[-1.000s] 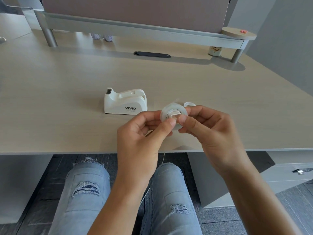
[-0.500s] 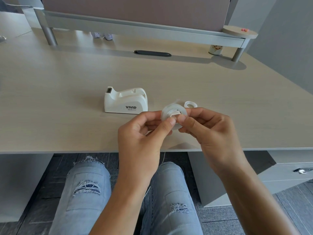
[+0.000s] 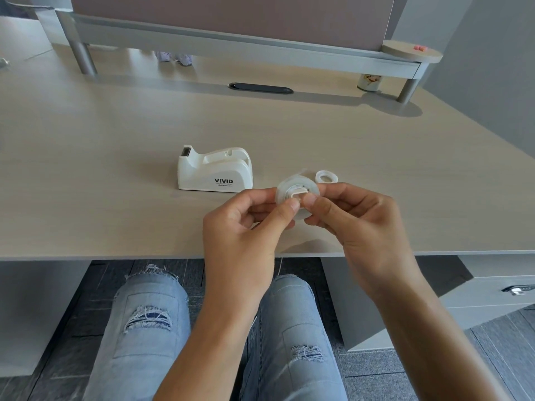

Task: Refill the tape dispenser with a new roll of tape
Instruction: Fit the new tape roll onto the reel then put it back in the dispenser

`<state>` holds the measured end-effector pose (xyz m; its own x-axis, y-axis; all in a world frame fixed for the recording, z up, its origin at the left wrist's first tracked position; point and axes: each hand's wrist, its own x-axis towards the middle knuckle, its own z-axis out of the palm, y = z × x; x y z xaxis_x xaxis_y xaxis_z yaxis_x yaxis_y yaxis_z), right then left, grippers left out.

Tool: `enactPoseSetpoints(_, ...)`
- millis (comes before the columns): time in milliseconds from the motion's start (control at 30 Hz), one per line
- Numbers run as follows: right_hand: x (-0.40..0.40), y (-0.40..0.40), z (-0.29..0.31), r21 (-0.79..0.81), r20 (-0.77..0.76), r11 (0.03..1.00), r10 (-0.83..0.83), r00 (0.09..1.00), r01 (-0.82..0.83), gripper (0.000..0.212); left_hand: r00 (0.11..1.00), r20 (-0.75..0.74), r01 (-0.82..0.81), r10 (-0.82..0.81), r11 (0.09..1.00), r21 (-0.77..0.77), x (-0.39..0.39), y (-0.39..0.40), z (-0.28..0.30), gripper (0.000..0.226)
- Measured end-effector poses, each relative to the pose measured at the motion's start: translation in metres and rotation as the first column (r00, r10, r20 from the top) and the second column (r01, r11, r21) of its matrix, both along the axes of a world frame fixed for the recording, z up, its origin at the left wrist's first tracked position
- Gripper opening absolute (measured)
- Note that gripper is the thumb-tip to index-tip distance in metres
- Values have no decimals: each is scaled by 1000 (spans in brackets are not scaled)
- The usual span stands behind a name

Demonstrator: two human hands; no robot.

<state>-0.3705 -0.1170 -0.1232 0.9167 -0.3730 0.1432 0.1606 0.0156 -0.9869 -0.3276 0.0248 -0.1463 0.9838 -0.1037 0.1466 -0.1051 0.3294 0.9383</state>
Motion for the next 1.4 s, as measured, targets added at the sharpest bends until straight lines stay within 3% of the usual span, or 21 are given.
enactPoseSetpoints(233,1,0,-2,13,11,1000,-4,1000,4,24,1000,-20,23,-24,999,-43,-2,-1,2,5)
enactPoseSetpoints(333,2,2,-4,-33,79,991,-127,989,130,28,997,-49,46,-52,992,-114,-5,-2,5,34)
enactPoseSetpoints(400,2,4,-5,-96,150,974,-190,970,205,17,997,-42,60,-66,988,-144,-7,-2,5,44)
enactPoseSetpoints(533,2,10,-4,-194,222,954,-184,958,228,11,999,0,37,-37,989,-147,-8,-1,3,33)
enactPoseSetpoints(633,-1,15,2,-194,189,970,-111,976,148,9,1000,13,13,-11,991,-130,-6,2,5,28)
enactPoseSetpoints(733,-2,24,8,-189,144,976,-81,986,107,27,995,93,-14,18,999,-51,-6,6,5,29)
enactPoseSetpoints(833,1,31,14,-216,137,969,-95,986,123,18,984,166,-63,59,998,21,-9,14,8,30)
enactPoseSetpoints(967,4,40,23,-253,102,962,-83,991,106,12,989,89,-115,118,992,-43,-4,26,16,18)
enactPoseSetpoints(1067,7,51,30,-178,66,982,-47,997,58,15,999,33,-33,36,996,-82,2,38,24,22)
enactPoseSetpoints(1133,9,55,30,-136,46,990,-28,999,34,17,998,38,45,-42,996,-77,5,43,29,16)
enactPoseSetpoints(1233,8,53,31,-126,48,991,-30,998,36,15,998,45,39,-36,996,-75,7,42,29,12)
enactPoseSetpoints(1400,18,69,43,-218,64,974,-47,997,60,20,997,72,24,-22,999,-26,28,64,30,15)
